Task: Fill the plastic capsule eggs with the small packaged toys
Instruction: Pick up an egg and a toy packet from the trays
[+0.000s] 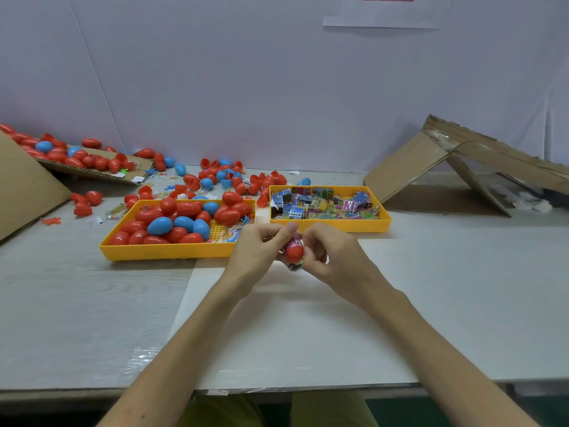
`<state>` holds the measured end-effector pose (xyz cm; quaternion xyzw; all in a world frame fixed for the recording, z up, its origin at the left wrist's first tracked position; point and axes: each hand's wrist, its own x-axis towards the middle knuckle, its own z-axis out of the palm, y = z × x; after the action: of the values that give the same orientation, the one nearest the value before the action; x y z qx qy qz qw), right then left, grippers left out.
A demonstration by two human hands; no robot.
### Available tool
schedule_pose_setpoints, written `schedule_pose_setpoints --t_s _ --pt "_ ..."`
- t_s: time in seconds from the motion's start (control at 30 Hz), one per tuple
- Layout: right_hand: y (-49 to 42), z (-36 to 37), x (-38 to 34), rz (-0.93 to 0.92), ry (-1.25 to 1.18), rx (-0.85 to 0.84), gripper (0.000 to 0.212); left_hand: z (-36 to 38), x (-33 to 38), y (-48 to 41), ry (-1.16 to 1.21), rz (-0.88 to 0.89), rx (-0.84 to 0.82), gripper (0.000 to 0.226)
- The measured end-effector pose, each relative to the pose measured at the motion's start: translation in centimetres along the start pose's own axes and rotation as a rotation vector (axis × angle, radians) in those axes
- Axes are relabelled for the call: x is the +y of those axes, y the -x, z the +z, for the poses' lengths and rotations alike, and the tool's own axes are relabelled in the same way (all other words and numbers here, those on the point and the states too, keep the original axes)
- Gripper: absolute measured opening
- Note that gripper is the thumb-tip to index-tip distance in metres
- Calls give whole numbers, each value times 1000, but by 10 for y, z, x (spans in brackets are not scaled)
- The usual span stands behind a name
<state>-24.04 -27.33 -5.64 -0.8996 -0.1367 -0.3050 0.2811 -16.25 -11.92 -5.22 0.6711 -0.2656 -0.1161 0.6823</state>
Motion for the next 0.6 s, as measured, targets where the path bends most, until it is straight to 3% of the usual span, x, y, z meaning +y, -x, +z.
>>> schedule_pose_setpoints --t_s 0.27,0.6 --pt "-1 -2 9 54 -13 35 10 -7 4 1 -47 49 -239 39" --pt "-1 1 7 55 -29 39 11 -8 5 0 -46 113 -197 33"
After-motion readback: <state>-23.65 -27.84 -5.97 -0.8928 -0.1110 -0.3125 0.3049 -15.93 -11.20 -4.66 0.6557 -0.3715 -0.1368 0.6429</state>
